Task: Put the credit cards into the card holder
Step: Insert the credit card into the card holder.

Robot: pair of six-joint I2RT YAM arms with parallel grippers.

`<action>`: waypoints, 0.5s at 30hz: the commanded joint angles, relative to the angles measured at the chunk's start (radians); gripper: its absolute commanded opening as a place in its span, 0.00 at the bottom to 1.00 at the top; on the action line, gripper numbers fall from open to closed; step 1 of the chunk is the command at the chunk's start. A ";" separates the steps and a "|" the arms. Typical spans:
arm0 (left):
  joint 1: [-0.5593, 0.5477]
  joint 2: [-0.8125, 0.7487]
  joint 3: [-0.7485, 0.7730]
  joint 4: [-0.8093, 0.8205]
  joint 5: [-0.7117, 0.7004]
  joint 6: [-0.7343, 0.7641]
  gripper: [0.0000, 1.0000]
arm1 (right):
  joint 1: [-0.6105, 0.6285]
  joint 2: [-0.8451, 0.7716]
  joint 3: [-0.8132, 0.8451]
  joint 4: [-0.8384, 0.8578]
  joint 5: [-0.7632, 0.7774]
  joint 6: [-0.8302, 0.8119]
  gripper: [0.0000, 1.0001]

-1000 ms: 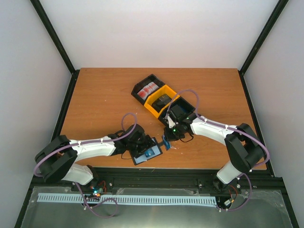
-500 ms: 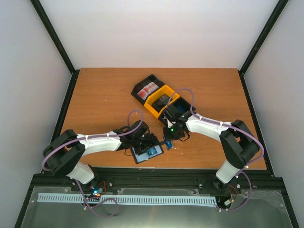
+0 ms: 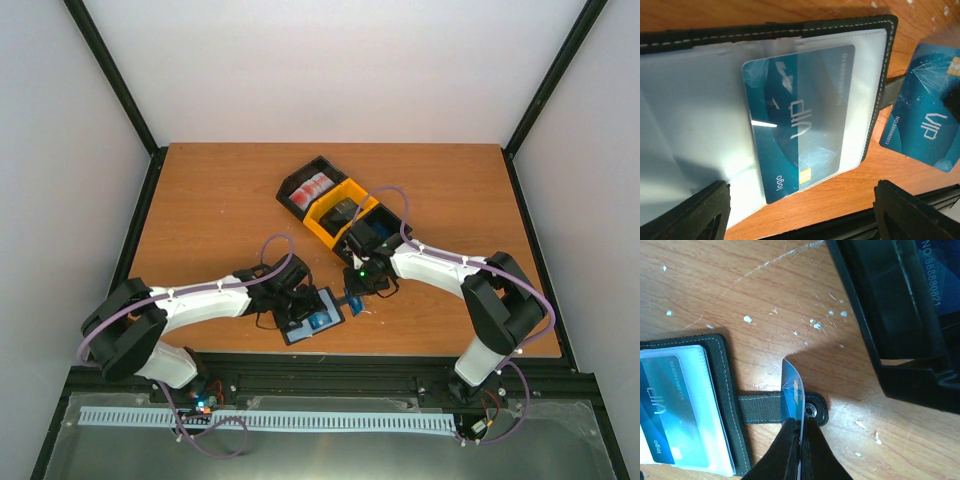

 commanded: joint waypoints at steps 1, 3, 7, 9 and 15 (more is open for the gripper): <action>0.009 -0.004 0.025 -0.042 -0.007 -0.020 0.77 | 0.004 0.046 -0.023 -0.015 0.044 0.004 0.03; 0.009 0.027 0.036 -0.023 -0.004 -0.009 0.73 | 0.004 0.047 -0.022 -0.014 0.041 0.002 0.03; 0.011 0.092 0.072 -0.019 -0.012 0.020 0.64 | 0.004 0.047 -0.026 -0.008 0.034 0.001 0.03; 0.013 0.110 0.087 -0.012 -0.020 0.037 0.61 | 0.004 0.045 -0.030 -0.005 0.029 0.003 0.03; 0.014 0.146 0.125 0.031 -0.029 0.097 0.53 | 0.004 0.035 -0.039 0.000 0.025 0.003 0.03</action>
